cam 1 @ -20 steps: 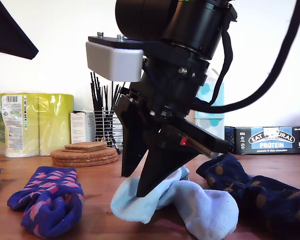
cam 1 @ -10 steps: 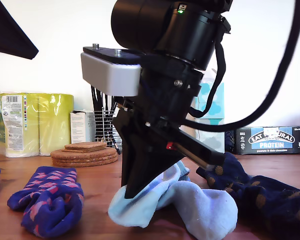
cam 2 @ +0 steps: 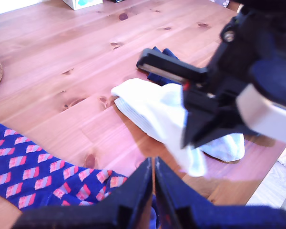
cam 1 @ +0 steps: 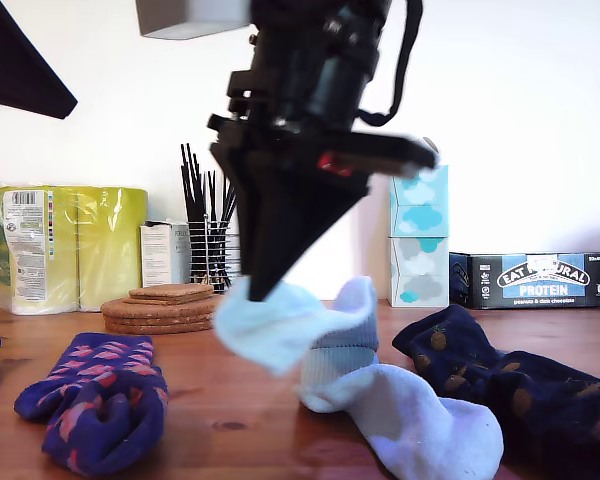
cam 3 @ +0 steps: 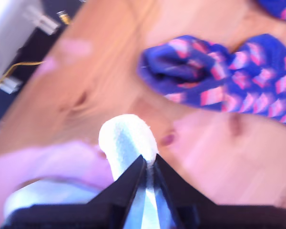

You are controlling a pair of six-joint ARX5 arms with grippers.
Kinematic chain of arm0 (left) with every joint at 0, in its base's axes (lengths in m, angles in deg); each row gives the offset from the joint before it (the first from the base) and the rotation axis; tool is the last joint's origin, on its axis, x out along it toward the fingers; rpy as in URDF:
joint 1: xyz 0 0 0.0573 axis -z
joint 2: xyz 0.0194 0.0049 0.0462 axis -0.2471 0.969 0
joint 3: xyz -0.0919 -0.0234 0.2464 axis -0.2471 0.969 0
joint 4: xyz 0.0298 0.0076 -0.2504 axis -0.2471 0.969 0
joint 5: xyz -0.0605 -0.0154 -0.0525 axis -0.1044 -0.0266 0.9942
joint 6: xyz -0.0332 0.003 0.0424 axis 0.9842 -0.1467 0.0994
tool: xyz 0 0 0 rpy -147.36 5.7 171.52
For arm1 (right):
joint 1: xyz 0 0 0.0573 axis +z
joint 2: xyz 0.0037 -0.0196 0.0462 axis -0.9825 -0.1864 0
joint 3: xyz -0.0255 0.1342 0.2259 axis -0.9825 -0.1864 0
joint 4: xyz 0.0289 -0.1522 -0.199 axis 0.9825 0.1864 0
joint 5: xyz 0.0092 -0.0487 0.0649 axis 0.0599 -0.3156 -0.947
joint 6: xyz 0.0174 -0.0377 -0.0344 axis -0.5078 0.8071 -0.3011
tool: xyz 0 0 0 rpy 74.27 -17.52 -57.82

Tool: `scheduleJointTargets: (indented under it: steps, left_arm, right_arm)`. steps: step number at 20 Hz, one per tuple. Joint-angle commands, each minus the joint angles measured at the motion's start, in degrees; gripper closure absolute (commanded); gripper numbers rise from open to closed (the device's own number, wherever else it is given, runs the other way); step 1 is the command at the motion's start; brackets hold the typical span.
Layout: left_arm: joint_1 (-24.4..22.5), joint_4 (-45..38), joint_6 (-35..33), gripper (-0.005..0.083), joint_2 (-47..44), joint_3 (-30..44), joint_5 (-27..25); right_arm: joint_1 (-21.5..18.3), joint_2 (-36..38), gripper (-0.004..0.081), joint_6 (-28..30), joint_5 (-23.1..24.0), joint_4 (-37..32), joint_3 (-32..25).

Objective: Pair up the socks based on colour and pattern, by placing each sock on top of its pair

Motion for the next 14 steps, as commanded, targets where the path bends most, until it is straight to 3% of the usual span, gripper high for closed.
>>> scheduleJointTargets:
  steps: [1,4,6,8,12,14]
  left_arm:
    - [-0.07,-0.48,0.20,0.0793,-0.46,1.25,0.04]
    - [-0.07,-0.50,0.22,0.0793,-0.46,1.25,0.04]
    - [-0.07,-0.81,0.20,0.0793,-0.46,1.25,0.04]
    - [-0.07,-0.92,0.20,0.0793,-0.46,1.25,0.04]
    - [-0.07,-0.94,0.22,0.0793,-0.46,1.25,0.04]
    - [-0.07,-0.94,0.22,0.0793,-0.46,1.25,0.04]
  right_arm:
    - [0.35,-0.57,0.0782,1.95,0.17,4.57,-0.42]
    - [0.24,-0.74,0.0782,10.86,1.60,11.98,-0.48]
    - [0.24,-0.74,0.0780,15.67,1.49,13.33,-0.48]
    - [0.26,-0.74,0.0739,14.58,1.05,13.81,-0.48]
    - [0.26,-0.74,0.0479,9.62,2.73,13.66,-0.46]
    - [0.44,-0.68,0.0470,6.29,4.00,13.84,-0.46]
